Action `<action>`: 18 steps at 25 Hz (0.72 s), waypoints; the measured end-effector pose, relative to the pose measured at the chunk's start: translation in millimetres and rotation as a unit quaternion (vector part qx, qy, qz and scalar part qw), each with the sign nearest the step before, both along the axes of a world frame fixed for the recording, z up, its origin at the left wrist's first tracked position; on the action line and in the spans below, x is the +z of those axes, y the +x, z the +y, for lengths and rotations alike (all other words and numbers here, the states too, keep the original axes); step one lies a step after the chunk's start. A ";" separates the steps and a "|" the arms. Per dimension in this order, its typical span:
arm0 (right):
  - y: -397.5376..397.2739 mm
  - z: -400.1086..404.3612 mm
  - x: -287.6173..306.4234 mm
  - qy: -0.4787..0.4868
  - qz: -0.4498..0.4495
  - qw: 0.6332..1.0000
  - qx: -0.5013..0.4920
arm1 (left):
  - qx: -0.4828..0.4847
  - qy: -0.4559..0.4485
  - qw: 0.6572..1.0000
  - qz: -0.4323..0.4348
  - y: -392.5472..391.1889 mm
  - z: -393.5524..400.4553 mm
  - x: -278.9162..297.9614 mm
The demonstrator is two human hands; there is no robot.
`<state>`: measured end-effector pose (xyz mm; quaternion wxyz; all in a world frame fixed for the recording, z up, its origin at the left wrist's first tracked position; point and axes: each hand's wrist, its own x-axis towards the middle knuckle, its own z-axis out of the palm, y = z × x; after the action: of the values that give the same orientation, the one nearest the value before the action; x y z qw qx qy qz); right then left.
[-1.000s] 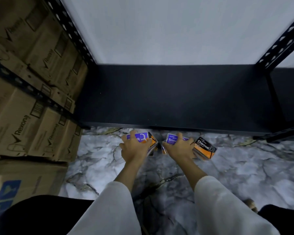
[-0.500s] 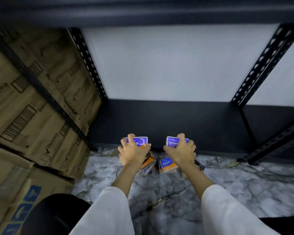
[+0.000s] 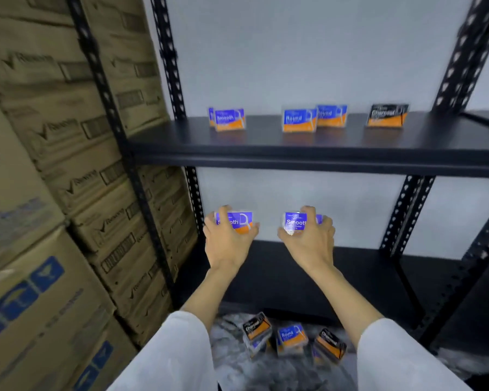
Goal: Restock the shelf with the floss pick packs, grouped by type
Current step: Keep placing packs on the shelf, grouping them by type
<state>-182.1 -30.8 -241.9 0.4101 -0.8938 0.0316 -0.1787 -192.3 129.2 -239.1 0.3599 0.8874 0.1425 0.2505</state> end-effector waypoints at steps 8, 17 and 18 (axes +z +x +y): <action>40.5 48.5 126.2 0.028 -0.185 0.981 0.047 | 0.007 -0.003 0.983 -0.182 52.7 50.1 123.5; 156.3 120.8 175.0 0.004 -0.198 0.976 0.085 | 0.067 0.015 0.986 -0.149 147.0 121.2 168.8; 168.0 126.8 174.7 -0.004 -0.187 0.978 0.091 | 0.073 0.016 0.987 -0.141 156.2 128.0 169.7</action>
<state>-14.1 96.0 -67.1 0.4200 -0.8451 -0.1281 -0.3051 -36.1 257.2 -69.4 0.3425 0.8360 0.1507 0.4015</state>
